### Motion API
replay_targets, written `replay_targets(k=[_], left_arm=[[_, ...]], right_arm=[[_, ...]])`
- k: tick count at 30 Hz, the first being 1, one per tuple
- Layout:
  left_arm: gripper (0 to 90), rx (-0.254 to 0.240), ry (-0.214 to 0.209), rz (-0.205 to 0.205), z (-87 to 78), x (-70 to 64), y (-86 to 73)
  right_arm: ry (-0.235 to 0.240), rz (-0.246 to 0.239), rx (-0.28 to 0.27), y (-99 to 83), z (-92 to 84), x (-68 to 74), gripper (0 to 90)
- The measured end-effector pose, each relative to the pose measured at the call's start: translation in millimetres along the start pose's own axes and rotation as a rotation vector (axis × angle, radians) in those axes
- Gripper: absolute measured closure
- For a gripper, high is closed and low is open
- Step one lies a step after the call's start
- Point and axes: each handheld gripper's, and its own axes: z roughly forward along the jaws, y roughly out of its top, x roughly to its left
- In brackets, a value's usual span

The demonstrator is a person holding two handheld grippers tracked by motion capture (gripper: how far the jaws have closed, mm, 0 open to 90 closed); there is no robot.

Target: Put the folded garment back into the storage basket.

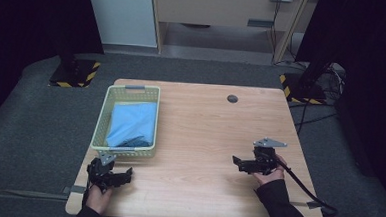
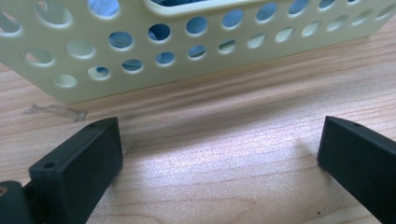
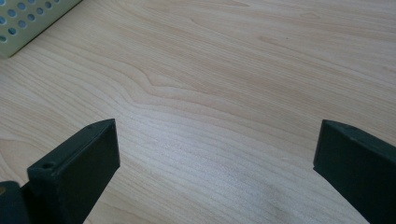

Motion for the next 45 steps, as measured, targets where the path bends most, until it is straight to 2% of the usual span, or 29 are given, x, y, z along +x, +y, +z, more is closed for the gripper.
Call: replay_targets(k=[11,16,20,29,39,42,45], left_arm=[[0.0,0.000,0.000,0.000,0.0,0.0,0.0],[0.0,0.000,0.000,0.000,0.0,0.0,0.0],[0.0,0.000,0.000,0.000,0.0,0.0,0.0],[0.0,0.000,0.000,0.000,0.0,0.0,0.0],[0.0,-0.002,-0.009,0.009,-0.1,-0.4,-0.2],[0.0,-0.002,-0.009,0.009,-0.1,-0.4,-0.2],[0.0,-0.002,-0.009,0.010,-0.1,-0.4,-0.2]], right_arm=[[0.028,-0.009,0.007,-11.8,-1.5,-4.2,0.6],[-0.009,-0.063,0.042,-18.7,2.2,1.5,0.9],[-0.026,-0.114,0.031,-23.5,4.3,6.9,1.6],[-0.006,-0.110,0.047,-25.6,5.3,7.8,0.6],[-0.009,-0.105,0.083,-29.7,6.0,5.2,0.4],[-0.012,-0.110,0.093,-33.7,3.5,2.6,0.4],[-0.013,-0.091,0.083,-36.5,-0.7,-2.2,0.4]])
